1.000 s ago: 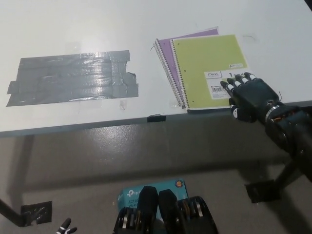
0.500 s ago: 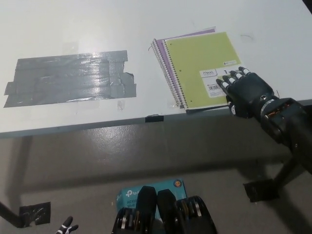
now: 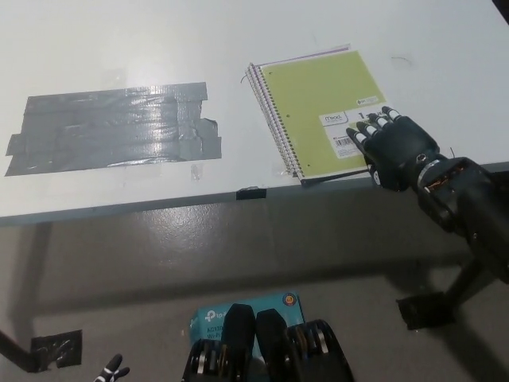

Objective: The robot uses its right hand to align two notebooks stacked together until they are fully overlapped

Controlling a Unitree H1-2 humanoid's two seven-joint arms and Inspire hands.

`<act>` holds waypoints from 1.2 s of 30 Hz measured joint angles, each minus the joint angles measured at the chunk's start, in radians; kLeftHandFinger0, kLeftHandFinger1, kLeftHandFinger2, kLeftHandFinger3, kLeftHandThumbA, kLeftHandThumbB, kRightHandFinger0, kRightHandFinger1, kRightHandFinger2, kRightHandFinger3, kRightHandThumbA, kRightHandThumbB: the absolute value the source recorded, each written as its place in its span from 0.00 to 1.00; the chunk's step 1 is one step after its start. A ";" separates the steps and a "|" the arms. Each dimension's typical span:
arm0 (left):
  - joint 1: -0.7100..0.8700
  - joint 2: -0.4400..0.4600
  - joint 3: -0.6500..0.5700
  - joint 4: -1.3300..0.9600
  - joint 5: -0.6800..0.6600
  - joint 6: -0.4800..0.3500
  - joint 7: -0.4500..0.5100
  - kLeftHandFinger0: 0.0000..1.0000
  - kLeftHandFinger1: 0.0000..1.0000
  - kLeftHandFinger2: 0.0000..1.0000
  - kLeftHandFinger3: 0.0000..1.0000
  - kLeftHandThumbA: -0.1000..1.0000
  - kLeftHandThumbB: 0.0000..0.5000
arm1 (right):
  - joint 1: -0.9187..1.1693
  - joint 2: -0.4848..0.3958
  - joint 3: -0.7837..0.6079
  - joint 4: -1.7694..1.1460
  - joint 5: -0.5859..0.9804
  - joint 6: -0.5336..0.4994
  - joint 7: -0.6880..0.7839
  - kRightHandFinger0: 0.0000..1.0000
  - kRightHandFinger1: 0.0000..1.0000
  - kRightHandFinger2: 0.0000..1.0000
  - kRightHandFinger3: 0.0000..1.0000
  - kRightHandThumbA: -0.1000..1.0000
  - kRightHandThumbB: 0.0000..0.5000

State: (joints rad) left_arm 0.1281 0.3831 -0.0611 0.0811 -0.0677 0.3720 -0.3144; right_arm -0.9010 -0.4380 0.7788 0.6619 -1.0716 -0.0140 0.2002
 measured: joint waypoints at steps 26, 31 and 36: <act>0.001 0.000 -0.003 -0.013 0.006 -0.007 0.000 0.49 0.59 0.70 1.00 1.00 1.00 | -0.010 0.030 -0.015 -0.012 -0.015 0.061 0.065 1.00 1.00 1.00 1.00 1.00 0.80; 0.001 0.000 -0.004 -0.013 0.008 -0.011 0.000 0.47 0.58 0.68 1.00 1.00 1.00 | -0.022 0.041 -0.017 -0.005 -0.016 0.073 0.079 1.00 1.00 1.00 1.00 1.00 0.81; 0.000 0.000 -0.007 -0.013 0.012 -0.017 0.000 0.49 0.57 0.69 1.00 1.00 1.00 | -0.022 0.042 -0.022 -0.006 -0.018 0.082 0.095 1.00 1.00 1.00 1.00 1.00 0.82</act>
State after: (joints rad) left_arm 0.1283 0.3832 -0.0683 0.0681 -0.0558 0.3554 -0.3144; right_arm -0.9232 -0.3961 0.7568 0.6563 -1.0892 0.0677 0.2954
